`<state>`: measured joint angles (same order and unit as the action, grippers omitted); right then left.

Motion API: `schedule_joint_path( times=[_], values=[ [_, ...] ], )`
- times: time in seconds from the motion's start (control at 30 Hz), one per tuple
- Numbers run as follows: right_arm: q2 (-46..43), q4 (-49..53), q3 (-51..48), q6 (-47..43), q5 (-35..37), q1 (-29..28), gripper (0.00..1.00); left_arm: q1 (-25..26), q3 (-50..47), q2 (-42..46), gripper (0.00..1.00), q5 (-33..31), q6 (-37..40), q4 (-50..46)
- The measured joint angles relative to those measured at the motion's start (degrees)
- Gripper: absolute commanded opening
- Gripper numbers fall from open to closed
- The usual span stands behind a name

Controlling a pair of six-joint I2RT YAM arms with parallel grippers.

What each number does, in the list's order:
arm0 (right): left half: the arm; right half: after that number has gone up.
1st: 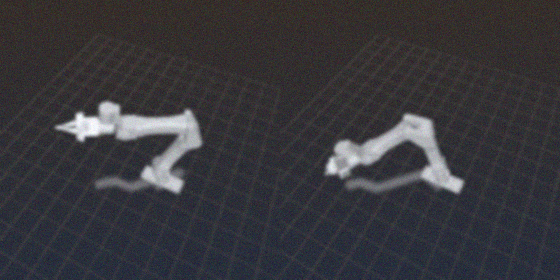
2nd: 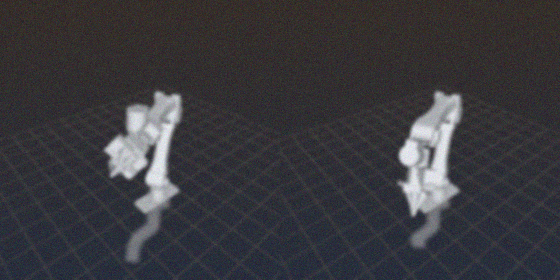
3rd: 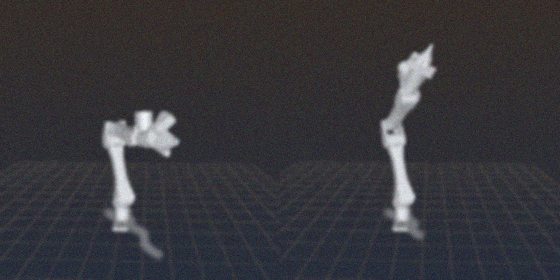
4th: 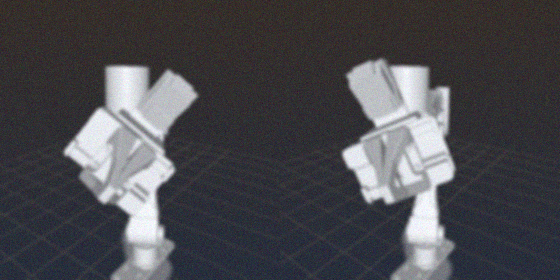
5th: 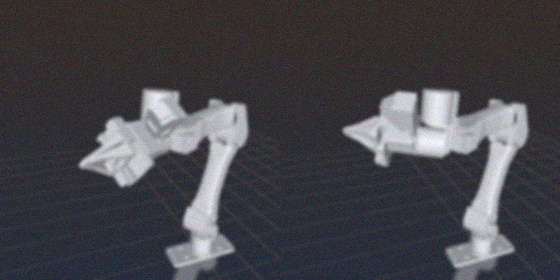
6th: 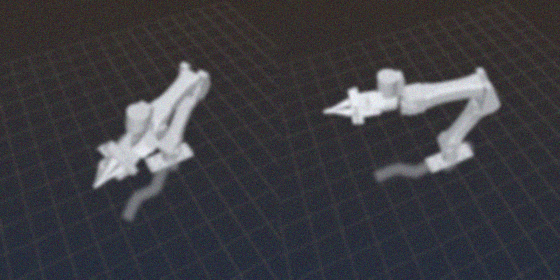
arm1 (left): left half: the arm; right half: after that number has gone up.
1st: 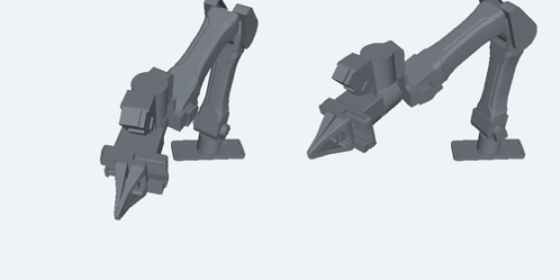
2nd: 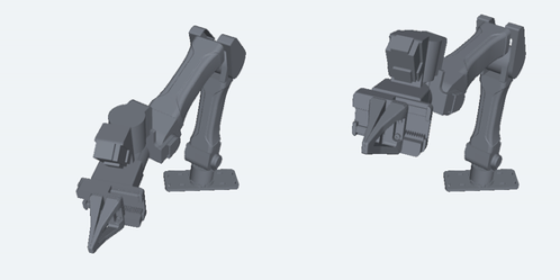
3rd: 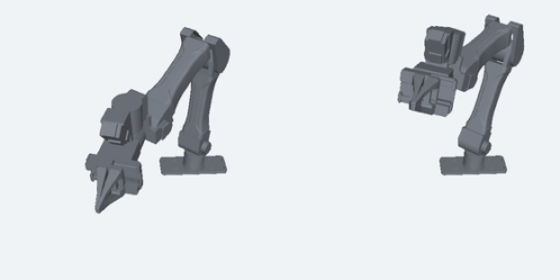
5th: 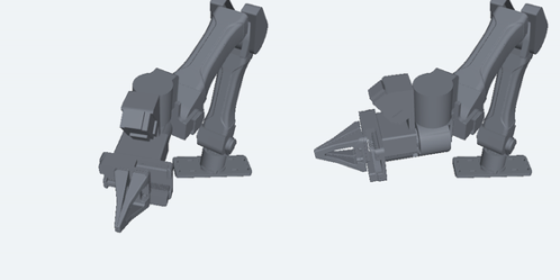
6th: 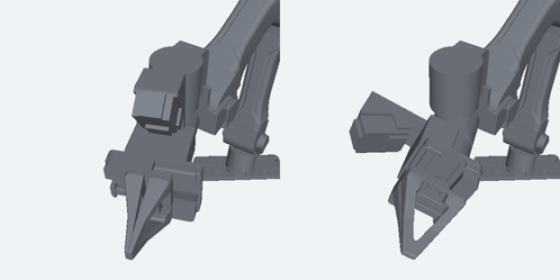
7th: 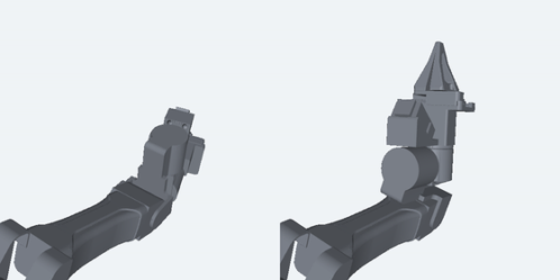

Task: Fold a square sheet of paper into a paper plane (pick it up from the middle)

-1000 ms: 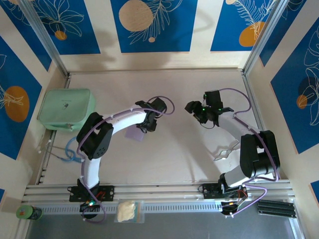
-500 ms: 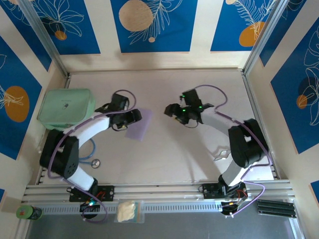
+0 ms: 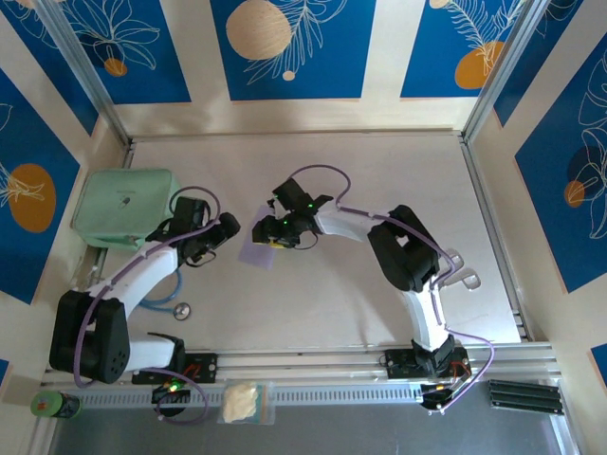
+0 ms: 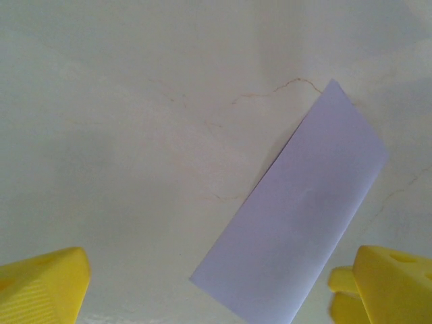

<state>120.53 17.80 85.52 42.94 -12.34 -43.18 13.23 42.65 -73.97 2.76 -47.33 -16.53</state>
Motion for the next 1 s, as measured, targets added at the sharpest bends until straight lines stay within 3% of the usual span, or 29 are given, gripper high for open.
schedule_joint_path(
  times=[0.33,0.63,0.73,0.83,1.0],
  values=[
    [5.22,7.50,5.29,-8.28,0.09,0.24,0.56,-0.13,-0.09,-0.22,0.99,1.77,0.02,1.99],
    [0.15,14.21,-1.20,-31.08,-2.38,4.63,0.55,-0.26,-0.07,-3.61,0.99,7.08,1.77,4.24],
    [-2.62,14.78,-4.76,-34.91,-2.91,6.69,0.55,-0.26,0.15,-6.40,0.99,10.99,1.81,5.88],
    [-7.08,12.83,-8.85,-32.63,-2.89,8.04,0.55,-0.13,0.81,-9.42,1.00,14.99,2.01,6.69],
    [-15.96,6.78,-13.35,-18.29,1.53,8.20,0.55,1.77,1.22,-10.54,1.00,18.97,1.68,7.65]
  ],
)
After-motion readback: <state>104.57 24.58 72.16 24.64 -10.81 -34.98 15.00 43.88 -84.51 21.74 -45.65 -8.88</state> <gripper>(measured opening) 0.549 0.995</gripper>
